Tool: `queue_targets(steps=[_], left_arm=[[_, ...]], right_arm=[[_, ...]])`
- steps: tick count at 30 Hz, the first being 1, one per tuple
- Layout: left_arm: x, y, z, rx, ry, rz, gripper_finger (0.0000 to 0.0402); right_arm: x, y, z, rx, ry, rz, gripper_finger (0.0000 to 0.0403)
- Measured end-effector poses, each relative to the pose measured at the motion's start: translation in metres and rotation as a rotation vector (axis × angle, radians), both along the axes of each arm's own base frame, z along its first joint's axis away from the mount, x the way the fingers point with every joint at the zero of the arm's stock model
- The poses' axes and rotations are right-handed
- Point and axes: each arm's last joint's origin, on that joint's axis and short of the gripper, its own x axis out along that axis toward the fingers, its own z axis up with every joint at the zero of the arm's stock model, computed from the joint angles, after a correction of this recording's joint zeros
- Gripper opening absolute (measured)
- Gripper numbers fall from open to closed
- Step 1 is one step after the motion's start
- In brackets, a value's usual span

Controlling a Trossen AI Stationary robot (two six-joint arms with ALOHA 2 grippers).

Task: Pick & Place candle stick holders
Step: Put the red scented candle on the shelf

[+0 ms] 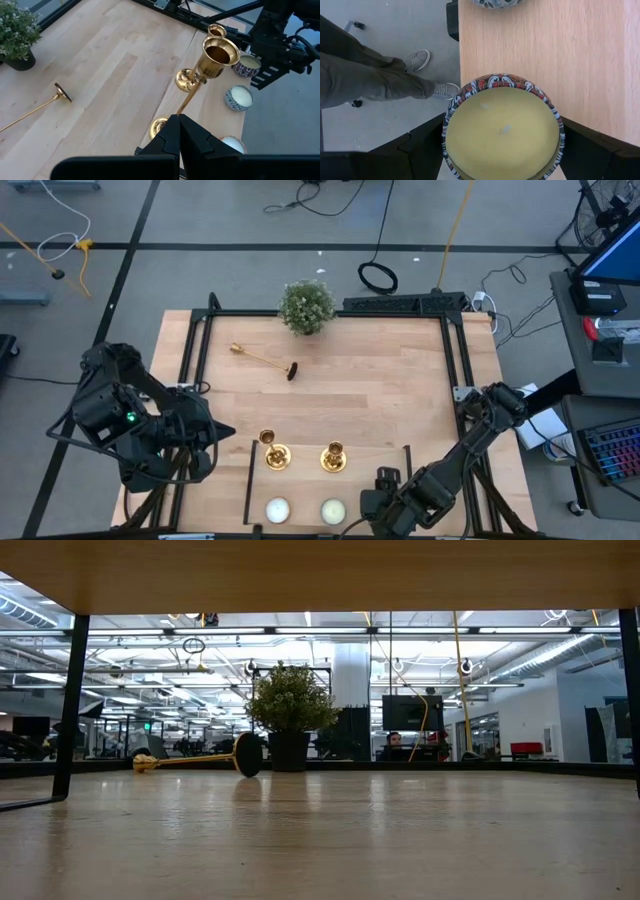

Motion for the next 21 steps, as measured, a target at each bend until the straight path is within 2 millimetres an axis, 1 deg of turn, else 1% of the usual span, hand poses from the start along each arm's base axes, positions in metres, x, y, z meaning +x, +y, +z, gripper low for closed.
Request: queue_targets(steps=[14,21], left_arm=[[-0.001,-0.0012,-0.0002,-0.006,0.007,-0.011,0.0001],[-0.001,-0.0012,-0.0002,-0.001,0.008,-0.015,0.0001]], right_arm=[[-0.0015,0.0015,-0.0001,0.045,0.042,-0.036,0.0315],[-0.0015,0.0018,0.0,0.06,0.052,-0.055,0.0357]])
